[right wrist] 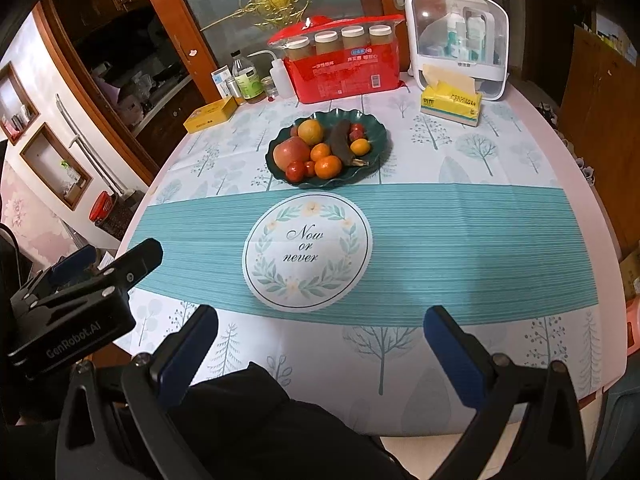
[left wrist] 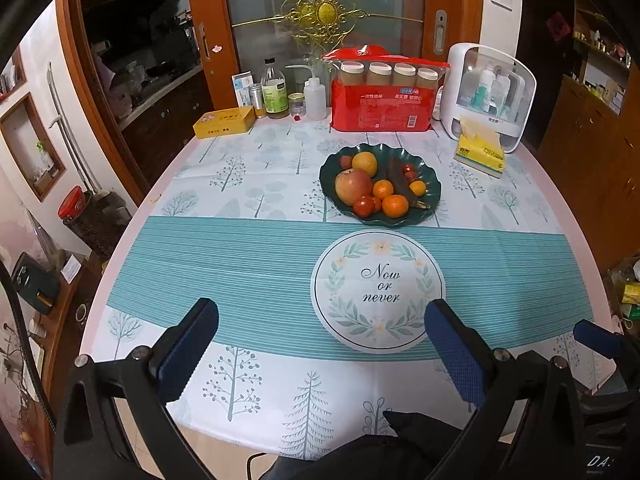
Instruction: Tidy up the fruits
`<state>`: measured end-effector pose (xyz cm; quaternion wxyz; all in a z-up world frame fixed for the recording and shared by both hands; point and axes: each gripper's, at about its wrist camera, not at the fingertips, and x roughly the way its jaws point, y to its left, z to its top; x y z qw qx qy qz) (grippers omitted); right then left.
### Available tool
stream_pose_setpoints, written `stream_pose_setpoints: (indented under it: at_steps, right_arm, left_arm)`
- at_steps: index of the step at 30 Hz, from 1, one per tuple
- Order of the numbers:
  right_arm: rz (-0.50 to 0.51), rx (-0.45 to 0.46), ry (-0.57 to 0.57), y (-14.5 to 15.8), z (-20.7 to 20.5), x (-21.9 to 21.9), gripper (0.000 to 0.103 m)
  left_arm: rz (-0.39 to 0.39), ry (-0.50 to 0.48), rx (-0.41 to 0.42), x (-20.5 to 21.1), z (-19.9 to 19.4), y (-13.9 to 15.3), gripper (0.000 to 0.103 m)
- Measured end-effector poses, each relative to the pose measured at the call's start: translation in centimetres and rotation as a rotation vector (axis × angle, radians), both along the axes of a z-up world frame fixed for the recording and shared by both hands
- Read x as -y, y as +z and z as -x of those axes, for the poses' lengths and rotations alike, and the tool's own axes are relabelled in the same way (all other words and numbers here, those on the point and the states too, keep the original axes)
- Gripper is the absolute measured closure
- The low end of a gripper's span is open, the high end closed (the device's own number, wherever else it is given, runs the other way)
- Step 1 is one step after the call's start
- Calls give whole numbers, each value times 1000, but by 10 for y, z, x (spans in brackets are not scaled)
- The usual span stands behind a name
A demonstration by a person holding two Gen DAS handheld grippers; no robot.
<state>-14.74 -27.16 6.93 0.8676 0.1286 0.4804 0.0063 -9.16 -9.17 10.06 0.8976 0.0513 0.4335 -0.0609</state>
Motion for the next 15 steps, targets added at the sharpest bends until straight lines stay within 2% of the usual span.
stream_pose_setpoints:
  at_steps: [15]
  right_arm:
    - [-6,-18,-14,-9,-7,1,0]
  left_arm:
    - [-1,3,-15,0,-5,-5,1]
